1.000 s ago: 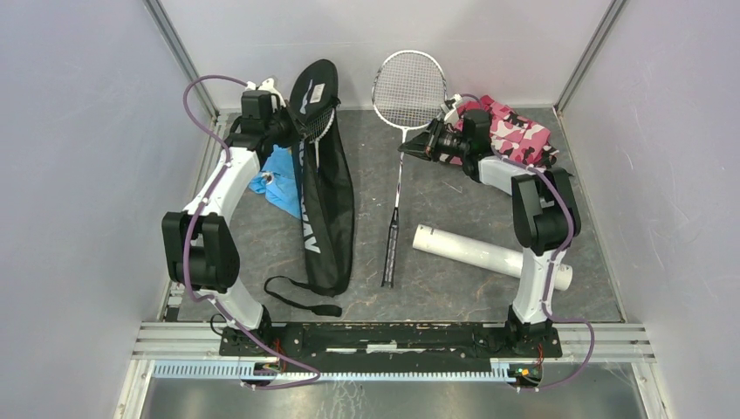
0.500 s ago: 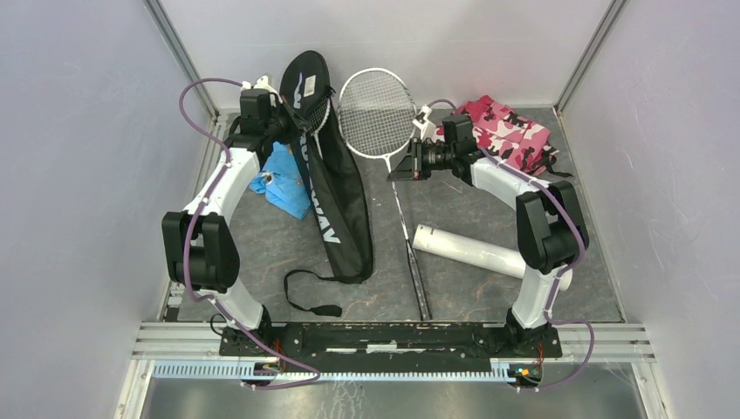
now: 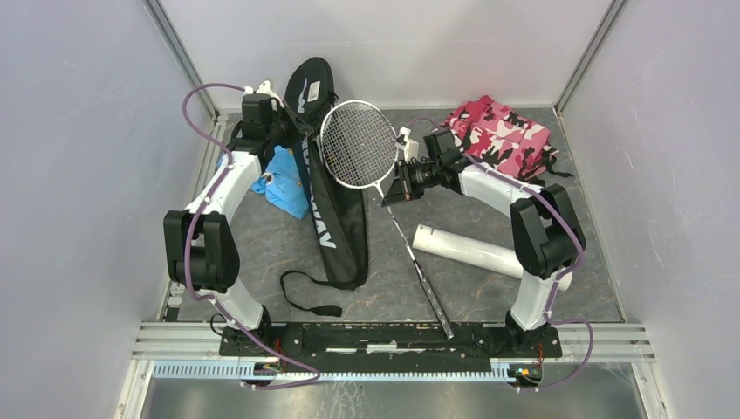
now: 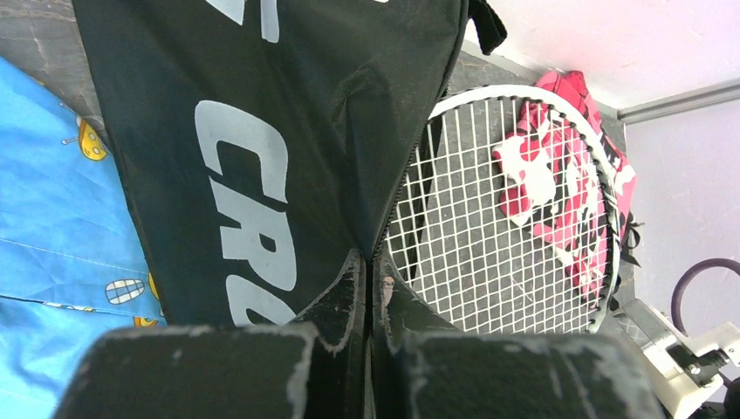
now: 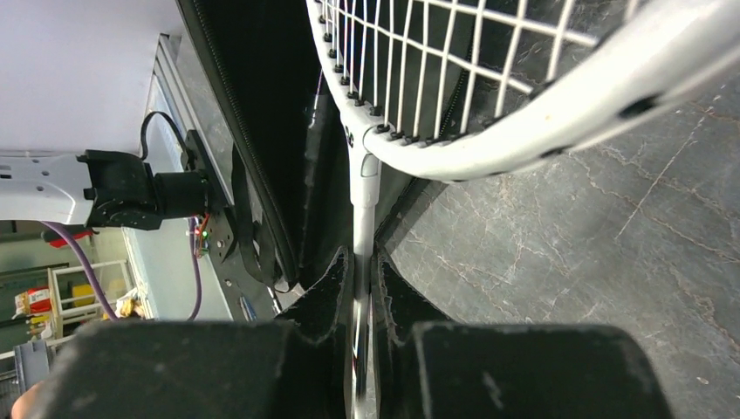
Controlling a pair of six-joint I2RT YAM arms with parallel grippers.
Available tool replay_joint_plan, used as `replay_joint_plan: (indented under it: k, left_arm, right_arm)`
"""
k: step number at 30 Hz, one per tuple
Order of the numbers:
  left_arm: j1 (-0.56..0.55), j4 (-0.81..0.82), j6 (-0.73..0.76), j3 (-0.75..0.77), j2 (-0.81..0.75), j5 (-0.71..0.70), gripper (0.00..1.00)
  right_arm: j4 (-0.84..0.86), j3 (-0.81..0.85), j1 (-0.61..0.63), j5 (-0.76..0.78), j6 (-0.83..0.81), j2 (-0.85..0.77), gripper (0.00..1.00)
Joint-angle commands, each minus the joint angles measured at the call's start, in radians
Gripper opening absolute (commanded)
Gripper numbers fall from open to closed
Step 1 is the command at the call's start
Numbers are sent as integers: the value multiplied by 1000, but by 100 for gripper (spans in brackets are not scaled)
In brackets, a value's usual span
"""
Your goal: Pack up the badminton gear
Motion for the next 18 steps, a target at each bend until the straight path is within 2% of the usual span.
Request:
replay_joint_plan:
  k: [1,12,18]
  left_arm:
    - [4,112,-51,-15,-30,50,2]
    - [-13,155,-109,-70,-42,162,2]
    - [-36,221,-191,-134,-53,233,2]
  right_arm:
    - [8,14,27,24,-44,-18,0]
    - [-27,123,99,43,-51,82,0]
    - [-26,224,119,40,-29,150,0]
